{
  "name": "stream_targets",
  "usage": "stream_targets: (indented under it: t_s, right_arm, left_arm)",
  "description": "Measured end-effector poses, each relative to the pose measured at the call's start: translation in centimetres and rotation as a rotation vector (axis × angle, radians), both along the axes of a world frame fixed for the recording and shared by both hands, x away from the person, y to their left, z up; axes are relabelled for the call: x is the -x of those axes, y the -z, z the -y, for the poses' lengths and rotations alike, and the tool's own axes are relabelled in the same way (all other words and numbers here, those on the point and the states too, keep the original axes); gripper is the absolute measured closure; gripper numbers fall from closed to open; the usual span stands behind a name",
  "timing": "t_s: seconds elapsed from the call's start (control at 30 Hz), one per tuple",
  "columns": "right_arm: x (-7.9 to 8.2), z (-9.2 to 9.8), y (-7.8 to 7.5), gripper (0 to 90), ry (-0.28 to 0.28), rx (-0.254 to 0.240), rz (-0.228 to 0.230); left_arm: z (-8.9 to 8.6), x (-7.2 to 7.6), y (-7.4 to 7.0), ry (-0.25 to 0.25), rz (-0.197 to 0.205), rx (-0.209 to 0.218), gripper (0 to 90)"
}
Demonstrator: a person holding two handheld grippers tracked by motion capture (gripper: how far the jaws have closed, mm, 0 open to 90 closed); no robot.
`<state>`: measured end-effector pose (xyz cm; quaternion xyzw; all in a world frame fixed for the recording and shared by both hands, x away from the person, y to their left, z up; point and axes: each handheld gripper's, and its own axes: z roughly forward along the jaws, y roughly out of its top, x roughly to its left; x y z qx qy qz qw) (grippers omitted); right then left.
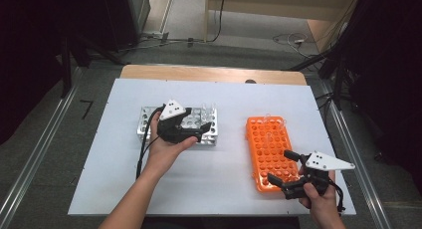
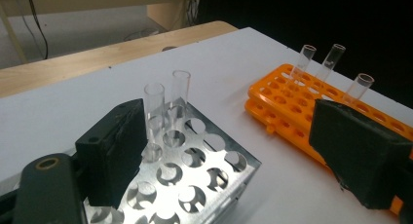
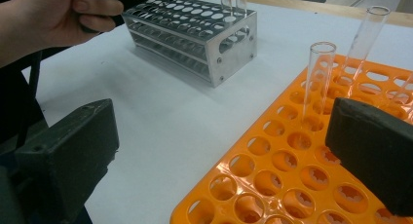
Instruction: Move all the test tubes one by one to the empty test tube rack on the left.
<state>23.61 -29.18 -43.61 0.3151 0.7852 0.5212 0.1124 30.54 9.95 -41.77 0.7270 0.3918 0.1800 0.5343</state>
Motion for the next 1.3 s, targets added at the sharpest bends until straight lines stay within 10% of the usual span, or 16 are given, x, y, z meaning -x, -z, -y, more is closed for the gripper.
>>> stream_targets:
  t_s: [1.03,1.3]
  right_arm:
    - [-5.0,-1.3,0.3,0.4,0.048,0.042,-0.029]
    - [-6.9,-1.9,1.2,17.1,0.09,0.083,-0.08]
  left_arm:
    - [-2.8,7.9,0.4,0.041,0.036,0.066,0.0]
    - [-3.2,8.0,0.7,0.029,0.029,0.074,0.0]
